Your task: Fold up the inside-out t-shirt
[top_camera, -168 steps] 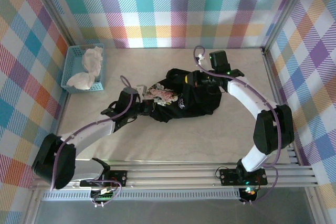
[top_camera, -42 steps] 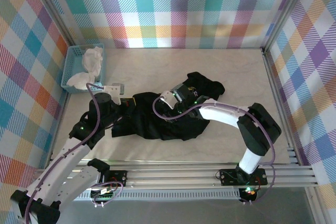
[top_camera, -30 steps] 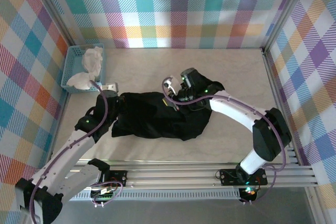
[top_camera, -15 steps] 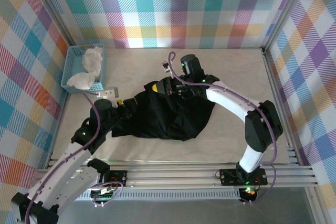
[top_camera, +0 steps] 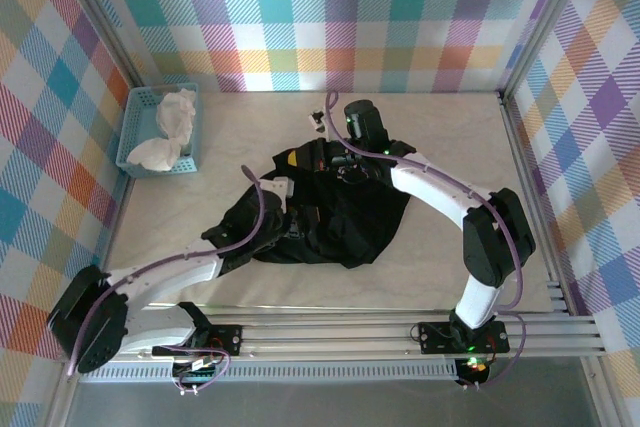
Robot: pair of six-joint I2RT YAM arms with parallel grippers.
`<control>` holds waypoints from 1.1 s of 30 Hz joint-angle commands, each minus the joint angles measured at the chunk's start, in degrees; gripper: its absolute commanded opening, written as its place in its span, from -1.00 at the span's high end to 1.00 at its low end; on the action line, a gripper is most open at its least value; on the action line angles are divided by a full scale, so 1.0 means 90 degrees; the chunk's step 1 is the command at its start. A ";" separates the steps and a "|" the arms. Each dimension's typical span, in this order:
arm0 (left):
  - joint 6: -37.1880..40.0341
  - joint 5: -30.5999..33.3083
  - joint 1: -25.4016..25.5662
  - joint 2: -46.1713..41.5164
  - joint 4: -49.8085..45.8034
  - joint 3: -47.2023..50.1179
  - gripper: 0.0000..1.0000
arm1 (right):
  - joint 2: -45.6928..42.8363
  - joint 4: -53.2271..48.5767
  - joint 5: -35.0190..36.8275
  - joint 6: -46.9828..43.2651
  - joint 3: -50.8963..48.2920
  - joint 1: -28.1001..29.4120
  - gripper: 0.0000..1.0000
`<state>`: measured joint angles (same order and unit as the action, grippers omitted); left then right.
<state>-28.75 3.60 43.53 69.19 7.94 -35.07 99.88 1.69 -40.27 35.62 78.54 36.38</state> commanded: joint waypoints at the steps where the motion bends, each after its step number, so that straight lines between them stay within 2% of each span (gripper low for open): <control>1: 0.0326 0.0077 -0.0033 0.0205 0.1192 -0.0234 0.37 | -0.0157 -0.0045 0.0121 -0.0047 0.0067 -0.0049 0.94; 3: 0.0427 -0.0540 -0.0246 0.0147 0.1560 -0.0126 0.94 | -0.0270 -0.0563 0.0439 -0.0264 0.0027 -0.0194 0.84; 4: 0.0431 -0.0962 -0.0391 0.0080 0.1797 0.0006 1.00 | -0.0333 -0.0961 0.0754 -0.0441 0.0024 -0.0281 0.71; 7: 0.0234 -0.2007 -0.0873 -0.0261 0.2186 0.0396 1.00 | -0.0565 -0.2150 0.1835 -0.1295 0.0007 -0.0448 0.20; 9: 0.0161 -0.2258 -0.1038 -0.0486 0.2175 0.0545 1.00 | -0.0904 -0.2515 0.2379 -0.2026 -0.0265 -0.0439 0.04; 12: 0.0232 -0.2446 -0.1111 -0.0875 0.2043 0.0698 1.00 | -0.1716 -0.2285 0.2584 -0.2721 -0.1226 -0.0439 -0.28; 15: 0.0435 -0.2484 -0.1144 -0.1184 0.1818 0.0797 1.00 | -0.2305 -0.1970 0.2531 -0.3053 -0.2100 -0.0403 -0.42; 20: 0.0776 -0.2489 -0.1165 -0.1646 0.1533 0.0903 1.00 | -0.1987 -0.1747 0.2525 -0.3156 -0.2506 -0.0341 -0.47; 25: 0.0890 -0.2500 -0.1165 -0.1925 0.1402 0.1019 1.00 | -0.1020 -0.1771 0.2799 -0.2991 -0.2083 -0.0336 -0.48; 28: 0.0899 -0.2434 -0.1165 -0.2041 0.1325 0.1094 1.00 | -0.0473 -0.1731 0.2542 -0.2832 -0.1784 -0.0332 -0.44; 31: 0.0912 -0.2286 -0.1165 -0.2238 0.1239 0.1196 1.00 | -0.0162 -0.1761 0.2448 -0.2722 -0.1657 -0.0331 -0.23; 32: 0.0920 -0.2230 -0.1165 -0.2312 0.1192 0.1232 1.00 | -0.0137 -0.1748 0.2395 -0.2710 -0.1647 -0.0336 -0.06; 33: 0.0920 -0.2166 -0.1165 -0.2384 0.1153 0.1276 1.00 | -0.0180 -0.1738 0.2266 -0.2707 -0.1637 -0.0350 0.32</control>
<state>-21.82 -17.26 33.56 50.15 18.70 -24.53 98.67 -14.92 -16.78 10.68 61.87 33.21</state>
